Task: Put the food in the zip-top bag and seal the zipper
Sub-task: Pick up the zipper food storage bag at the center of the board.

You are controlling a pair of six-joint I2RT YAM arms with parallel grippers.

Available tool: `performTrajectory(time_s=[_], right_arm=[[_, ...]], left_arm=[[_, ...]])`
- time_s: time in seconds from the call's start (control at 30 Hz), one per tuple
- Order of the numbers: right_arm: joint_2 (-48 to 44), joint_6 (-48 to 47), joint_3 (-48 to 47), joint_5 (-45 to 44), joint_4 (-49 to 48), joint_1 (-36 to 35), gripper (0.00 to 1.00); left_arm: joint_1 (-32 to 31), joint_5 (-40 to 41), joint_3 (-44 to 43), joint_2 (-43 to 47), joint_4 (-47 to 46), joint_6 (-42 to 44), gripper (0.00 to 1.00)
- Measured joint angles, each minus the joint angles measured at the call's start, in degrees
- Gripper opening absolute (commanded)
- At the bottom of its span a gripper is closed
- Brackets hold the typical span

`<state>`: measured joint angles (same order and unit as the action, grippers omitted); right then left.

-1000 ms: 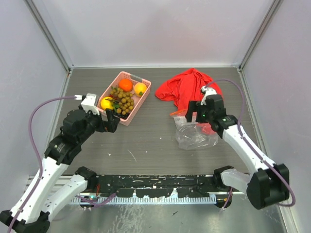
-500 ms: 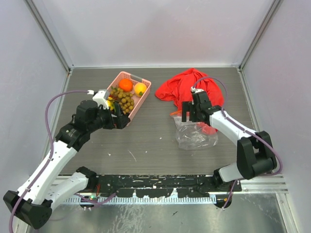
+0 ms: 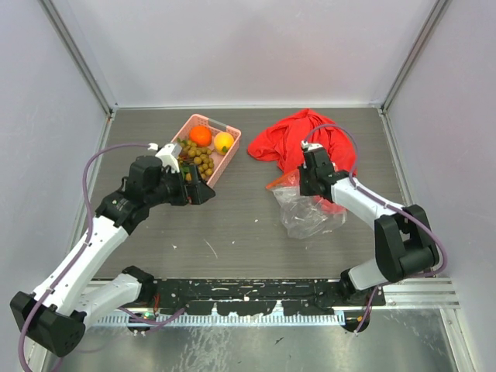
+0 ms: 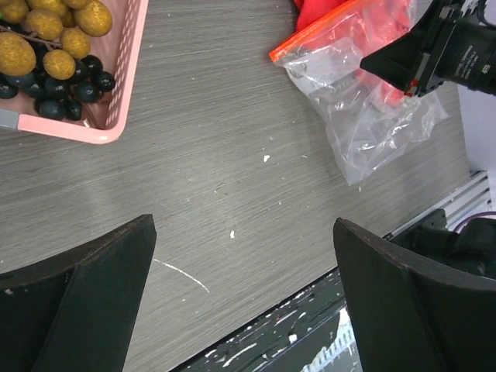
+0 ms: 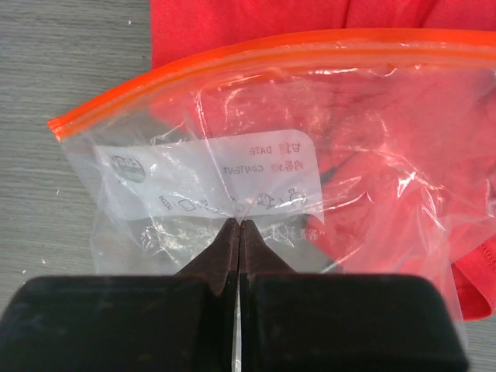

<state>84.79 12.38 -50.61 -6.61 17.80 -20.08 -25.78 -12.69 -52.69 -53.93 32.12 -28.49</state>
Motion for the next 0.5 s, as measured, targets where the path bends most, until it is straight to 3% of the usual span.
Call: performTrajectory(time_s=[0.5], right_arm=[[-11.85,-5.03,3.39,3.45,-2.14,-8.74,0.01]], left_arm=[[0.00,-6.67,1.62,-7.48,-7.89,-3.91,0.98]])
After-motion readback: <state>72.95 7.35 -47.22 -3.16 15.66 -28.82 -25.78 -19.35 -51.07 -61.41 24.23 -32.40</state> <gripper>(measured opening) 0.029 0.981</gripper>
